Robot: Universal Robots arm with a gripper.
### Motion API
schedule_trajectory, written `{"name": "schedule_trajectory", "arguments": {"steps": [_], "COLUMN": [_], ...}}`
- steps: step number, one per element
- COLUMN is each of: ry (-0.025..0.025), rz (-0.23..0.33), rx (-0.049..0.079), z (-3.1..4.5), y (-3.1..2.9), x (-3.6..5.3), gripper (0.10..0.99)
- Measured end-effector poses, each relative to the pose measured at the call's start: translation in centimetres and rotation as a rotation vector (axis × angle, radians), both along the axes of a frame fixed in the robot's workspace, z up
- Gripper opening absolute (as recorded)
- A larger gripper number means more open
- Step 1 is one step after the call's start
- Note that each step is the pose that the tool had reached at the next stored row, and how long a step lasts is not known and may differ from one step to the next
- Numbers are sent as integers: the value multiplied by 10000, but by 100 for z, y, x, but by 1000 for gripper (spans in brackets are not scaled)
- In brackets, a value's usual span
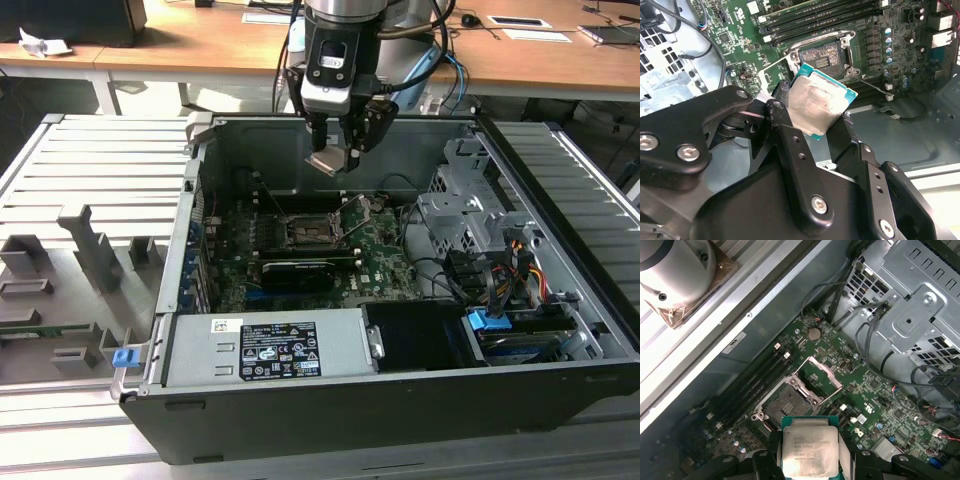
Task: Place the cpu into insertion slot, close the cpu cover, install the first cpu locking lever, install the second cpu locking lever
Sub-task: 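Place the cpu into insertion slot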
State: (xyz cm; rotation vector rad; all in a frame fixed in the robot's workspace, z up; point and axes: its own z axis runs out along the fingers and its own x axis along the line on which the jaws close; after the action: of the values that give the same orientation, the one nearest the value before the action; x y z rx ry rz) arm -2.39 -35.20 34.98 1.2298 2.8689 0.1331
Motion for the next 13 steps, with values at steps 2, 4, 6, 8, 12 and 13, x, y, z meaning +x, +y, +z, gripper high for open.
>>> {"name": "schedule_trajectory", "arguments": {"steps": [2,4,6,8,12,13], "ry": [0,0,0,0,0,0], "rz": [-34,-77,-137,-281,-625,-657], "rx": [0,0,0,0,0,0], "z": [-2,-4,-7,-11,-16,-17], "y": [0,0,0,0,0,0], "x": [0,0,0,0,0,0], "gripper": [541,541,541,541,541,541]}}
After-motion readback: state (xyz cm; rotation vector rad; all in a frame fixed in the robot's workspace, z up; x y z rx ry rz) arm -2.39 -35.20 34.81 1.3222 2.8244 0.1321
